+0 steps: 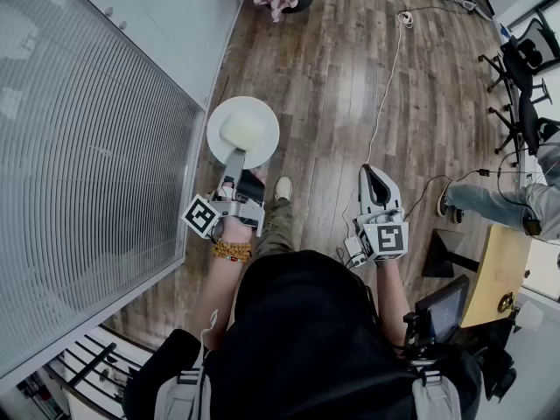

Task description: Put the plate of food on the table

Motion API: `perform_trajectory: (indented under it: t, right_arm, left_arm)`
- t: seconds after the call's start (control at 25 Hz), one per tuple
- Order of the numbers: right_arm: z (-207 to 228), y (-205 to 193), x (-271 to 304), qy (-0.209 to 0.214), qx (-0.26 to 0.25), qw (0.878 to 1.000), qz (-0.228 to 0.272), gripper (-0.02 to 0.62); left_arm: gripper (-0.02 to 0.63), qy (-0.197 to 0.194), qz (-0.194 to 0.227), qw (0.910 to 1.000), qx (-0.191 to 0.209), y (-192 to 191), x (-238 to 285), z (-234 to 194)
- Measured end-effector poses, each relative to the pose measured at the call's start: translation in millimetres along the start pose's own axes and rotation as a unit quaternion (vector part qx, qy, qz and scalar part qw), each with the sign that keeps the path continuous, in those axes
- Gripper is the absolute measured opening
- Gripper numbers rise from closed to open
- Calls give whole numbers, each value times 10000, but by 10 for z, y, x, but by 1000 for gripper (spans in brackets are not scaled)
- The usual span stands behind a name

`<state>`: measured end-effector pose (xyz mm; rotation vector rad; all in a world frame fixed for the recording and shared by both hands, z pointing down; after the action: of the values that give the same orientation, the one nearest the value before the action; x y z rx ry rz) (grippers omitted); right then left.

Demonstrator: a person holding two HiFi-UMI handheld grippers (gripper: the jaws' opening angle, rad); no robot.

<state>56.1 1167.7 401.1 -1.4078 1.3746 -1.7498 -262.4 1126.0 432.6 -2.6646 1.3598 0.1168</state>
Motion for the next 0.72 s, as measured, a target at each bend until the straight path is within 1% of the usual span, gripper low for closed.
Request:
perform_trajectory:
  t: [0.12, 0.24, 0.32, 0.4, 0.6, 0.72]
  right_arm:
    - [60, 60, 165, -21, -23, 9999, -110, 9]
    - [177, 136, 570, -237, 96, 9991, -345, 9]
    - [258, 230, 843, -325, 263, 9984, -381, 9]
    - [299, 359, 1061, -303, 344, 9985, -306, 11]
    - [286, 670, 1580, -43, 212, 9996, -154, 11]
    - [320, 822, 1786, -52, 248, 9996, -89, 11]
  left_arm:
    - [20, 85, 7, 9999, -77, 78, 92, -53]
    - [20, 259, 7, 9995, -165, 334, 290, -215]
    - [20, 374, -16, 9990, -248, 528, 455, -314]
    - [20, 462, -28, 9985, -300, 701, 602, -382]
    - [20, 571, -3, 9973, -466, 1062, 969, -552]
    - [20, 644, -125, 9969, -445, 1228, 1160, -590]
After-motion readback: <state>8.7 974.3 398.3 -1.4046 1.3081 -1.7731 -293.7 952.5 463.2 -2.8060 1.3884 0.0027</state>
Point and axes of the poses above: the fingertips, and each gripper's own axes: x forward along the fingers, z to its right, y out of its top, the point moved 6 cm from there along -x, backward along the fingers, and after that the axes turned 15 degrees about -z, right-handed, at the moved point
